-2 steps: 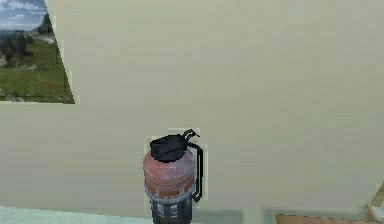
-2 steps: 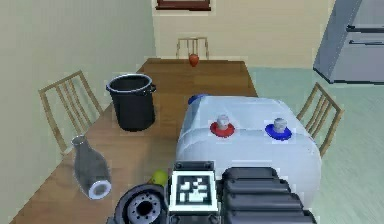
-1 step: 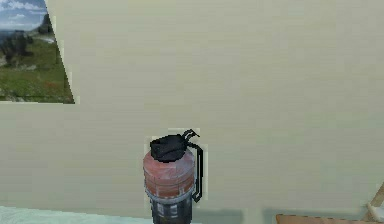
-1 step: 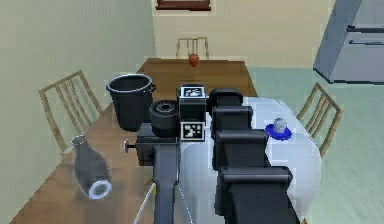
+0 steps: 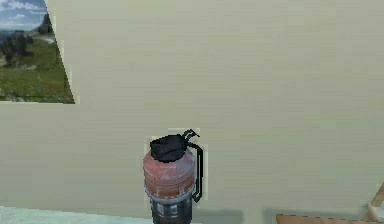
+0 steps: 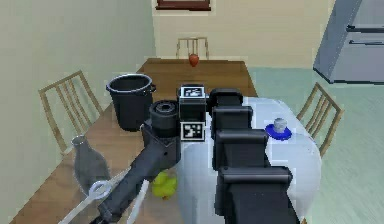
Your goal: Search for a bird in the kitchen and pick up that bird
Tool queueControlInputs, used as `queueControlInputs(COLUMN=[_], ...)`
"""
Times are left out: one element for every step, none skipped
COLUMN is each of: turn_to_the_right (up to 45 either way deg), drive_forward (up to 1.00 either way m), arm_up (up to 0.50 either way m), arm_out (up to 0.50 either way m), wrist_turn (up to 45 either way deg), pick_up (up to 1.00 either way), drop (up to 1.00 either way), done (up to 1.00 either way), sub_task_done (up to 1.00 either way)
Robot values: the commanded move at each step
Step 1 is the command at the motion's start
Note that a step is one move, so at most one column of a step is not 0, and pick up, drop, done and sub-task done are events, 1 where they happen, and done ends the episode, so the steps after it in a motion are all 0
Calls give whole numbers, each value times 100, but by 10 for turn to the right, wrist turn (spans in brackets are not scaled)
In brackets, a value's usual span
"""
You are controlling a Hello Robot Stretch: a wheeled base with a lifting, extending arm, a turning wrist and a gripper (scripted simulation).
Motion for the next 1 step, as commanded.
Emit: queueControlInputs(turn_to_the_right=[0], drive_forward=[0], arm_up=[0], arm_out=[0], wrist_turn=[450], pick_up=[0], drop=[0], done=[0], sub_task_done=[0])
